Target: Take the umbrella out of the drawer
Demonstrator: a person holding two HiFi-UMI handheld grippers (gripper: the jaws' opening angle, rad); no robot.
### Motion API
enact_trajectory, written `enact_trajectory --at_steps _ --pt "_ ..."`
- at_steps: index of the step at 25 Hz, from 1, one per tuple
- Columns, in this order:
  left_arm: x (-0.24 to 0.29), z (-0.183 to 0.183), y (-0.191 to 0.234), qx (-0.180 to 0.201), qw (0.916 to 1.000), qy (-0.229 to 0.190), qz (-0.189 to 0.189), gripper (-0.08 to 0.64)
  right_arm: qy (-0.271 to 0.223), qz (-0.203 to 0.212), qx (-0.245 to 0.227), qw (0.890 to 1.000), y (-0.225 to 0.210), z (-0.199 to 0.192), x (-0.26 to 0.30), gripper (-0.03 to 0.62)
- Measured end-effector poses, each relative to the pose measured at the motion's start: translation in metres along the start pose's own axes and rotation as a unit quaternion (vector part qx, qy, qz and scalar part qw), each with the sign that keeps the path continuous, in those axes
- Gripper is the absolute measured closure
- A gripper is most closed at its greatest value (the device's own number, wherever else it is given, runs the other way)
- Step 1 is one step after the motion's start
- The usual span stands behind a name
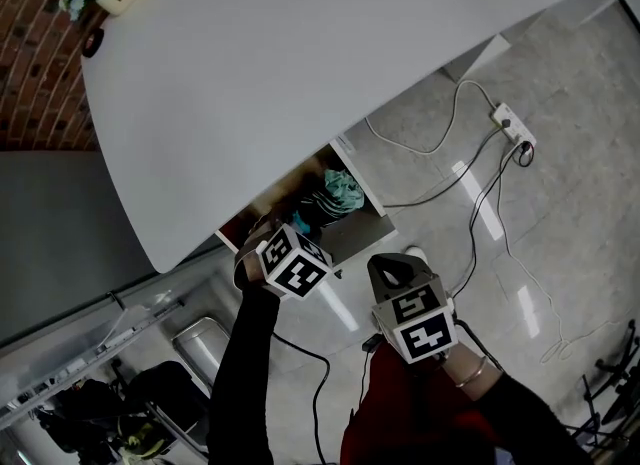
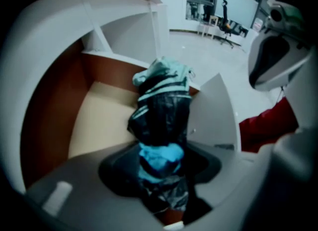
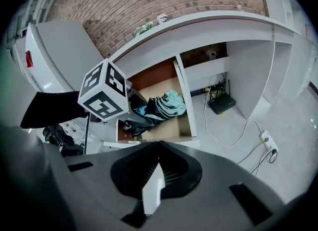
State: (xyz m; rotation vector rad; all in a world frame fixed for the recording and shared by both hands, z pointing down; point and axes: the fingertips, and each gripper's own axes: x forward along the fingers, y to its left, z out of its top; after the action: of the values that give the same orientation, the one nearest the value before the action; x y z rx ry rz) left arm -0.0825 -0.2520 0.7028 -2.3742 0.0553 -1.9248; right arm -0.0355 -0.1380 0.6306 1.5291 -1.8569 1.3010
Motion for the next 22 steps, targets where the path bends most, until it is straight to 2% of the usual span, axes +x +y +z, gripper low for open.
enact_trajectory --at_steps 9,13,22 --pt "-0.047 0.012 -0.001 -0.040 0.9983 -0.035 0.025 0.333 -0.018 -0.012 -0.013 1.000 0.008 0.018 -0.022 0.594" --pt "-0.066 0.019 -0.003 -0.044 0.9971 -0.051 0.035 0.333 -0.026 -0.016 -0.017 0.999 0.012 0.026 -0.032 0.594" --pt "-0.118 0.037 -0.013 -0.068 0.9906 -0.099 0.065 0.331 -0.043 -0.020 -0.035 0.998 0.024 0.033 -0.062 0.594"
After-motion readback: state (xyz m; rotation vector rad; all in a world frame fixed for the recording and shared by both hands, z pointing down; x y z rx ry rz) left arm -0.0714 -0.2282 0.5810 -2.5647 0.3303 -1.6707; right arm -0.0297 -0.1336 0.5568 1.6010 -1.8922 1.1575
